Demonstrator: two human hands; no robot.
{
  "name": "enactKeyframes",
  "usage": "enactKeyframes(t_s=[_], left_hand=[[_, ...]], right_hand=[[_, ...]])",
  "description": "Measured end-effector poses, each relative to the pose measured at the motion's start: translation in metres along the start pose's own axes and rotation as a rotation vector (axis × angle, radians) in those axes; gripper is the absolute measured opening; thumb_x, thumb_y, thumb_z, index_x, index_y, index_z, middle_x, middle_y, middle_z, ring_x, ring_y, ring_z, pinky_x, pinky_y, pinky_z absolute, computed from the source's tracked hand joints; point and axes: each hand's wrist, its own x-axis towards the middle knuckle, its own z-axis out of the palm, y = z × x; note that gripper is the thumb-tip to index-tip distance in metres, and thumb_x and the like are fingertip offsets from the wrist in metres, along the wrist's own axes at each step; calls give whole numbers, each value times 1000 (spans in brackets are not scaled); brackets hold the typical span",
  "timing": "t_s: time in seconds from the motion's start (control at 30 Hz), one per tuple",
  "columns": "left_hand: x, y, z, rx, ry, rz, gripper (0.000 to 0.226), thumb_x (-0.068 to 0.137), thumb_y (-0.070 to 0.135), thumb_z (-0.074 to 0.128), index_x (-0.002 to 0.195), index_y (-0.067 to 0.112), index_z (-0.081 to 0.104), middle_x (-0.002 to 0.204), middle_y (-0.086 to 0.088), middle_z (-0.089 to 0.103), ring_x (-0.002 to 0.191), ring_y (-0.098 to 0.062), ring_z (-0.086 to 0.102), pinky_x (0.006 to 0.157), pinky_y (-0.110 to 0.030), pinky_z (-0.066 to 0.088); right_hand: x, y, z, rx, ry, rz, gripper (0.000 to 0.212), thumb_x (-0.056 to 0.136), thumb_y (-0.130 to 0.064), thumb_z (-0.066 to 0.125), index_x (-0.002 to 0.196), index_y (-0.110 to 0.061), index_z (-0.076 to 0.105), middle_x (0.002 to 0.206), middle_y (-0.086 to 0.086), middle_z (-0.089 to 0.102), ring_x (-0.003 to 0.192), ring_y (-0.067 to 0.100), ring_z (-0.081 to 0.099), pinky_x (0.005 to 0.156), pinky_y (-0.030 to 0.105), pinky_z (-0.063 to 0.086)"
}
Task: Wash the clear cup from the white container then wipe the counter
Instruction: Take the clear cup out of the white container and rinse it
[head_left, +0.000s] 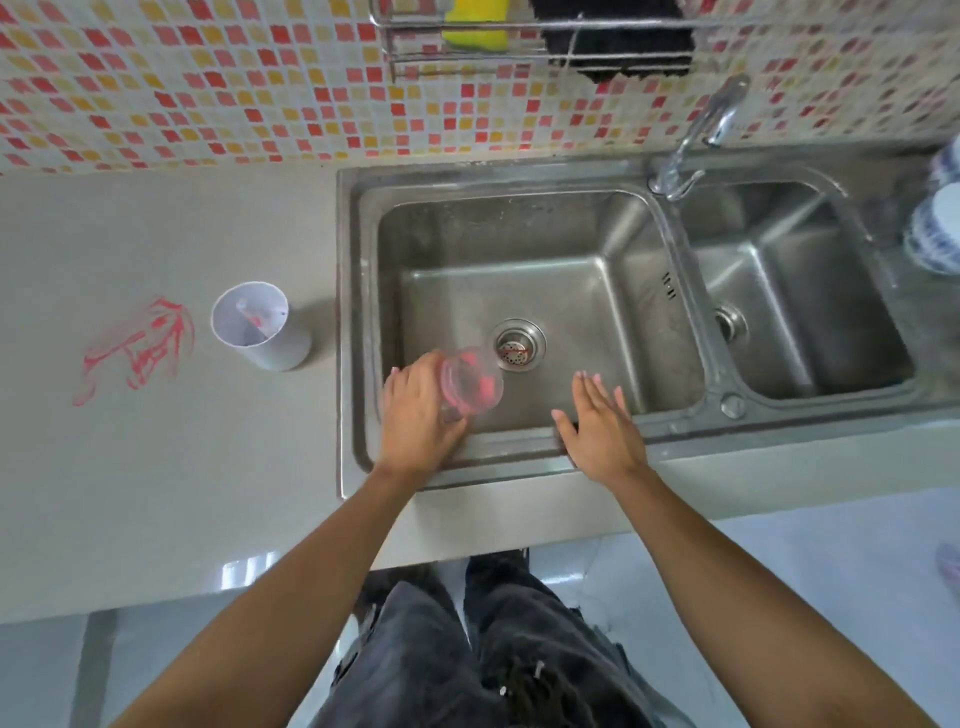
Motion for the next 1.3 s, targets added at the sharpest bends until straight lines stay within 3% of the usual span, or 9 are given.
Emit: enactKeyframes(t_s=[0.17,0.37,0.7,0.87,1.07,1.2,1.3], left_hand=[[23,13,31,210,-47,35,73,65,39,77,123,5,50,114,-12,58,105,-33,55,99,-49,42],[39,33,45,393,-41,59,68,61,24,78,122,8,51,110,-10,58,104,-33,55,102,-49,40],[54,46,43,686,-43,144,66,68,-5,57,132,9,46,117,-18,52,106,-38,48,114,-51,24],[58,53,36,832,-80,192,78,64,0,69,136,11,39,126,-19,47,114,-37,46,117,-50,18],[60,56,29,873,-53,256,79,64,5,70,136,11,40,129,-18,46,117,-36,45,118,-49,17],[56,52,20,850,-94,157,80,71,6,65,142,13,30,135,-15,40,125,-34,39,120,-50,8],[53,47,19,728,-89,60,70,73,6,60,138,14,34,130,-11,46,121,-32,46,118,-55,13]], right_hand=[[7,25,-5,5,-42,-10,70,100,-48,24,152,-4,5,160,9,10,148,19,1,120,39,-2],[10,28,-4,8,-50,-43,71,98,-49,25,152,-4,10,160,10,10,148,20,3,120,40,1],[10,30,-4,38,-21,-44,70,98,-47,30,151,-4,16,159,10,17,147,20,8,120,41,5],[10,30,-3,40,-22,-40,70,98,-46,30,150,-3,16,158,11,18,147,20,8,120,41,5],[10,31,-1,33,-31,-30,70,98,-47,28,150,-3,17,158,11,19,147,21,8,120,41,4],[10,31,-1,15,-48,-32,70,98,-49,24,151,-4,16,159,10,17,147,20,7,120,40,2],[8,31,-1,29,-78,-25,70,99,-50,24,151,-5,14,159,8,16,148,20,6,120,39,3]])
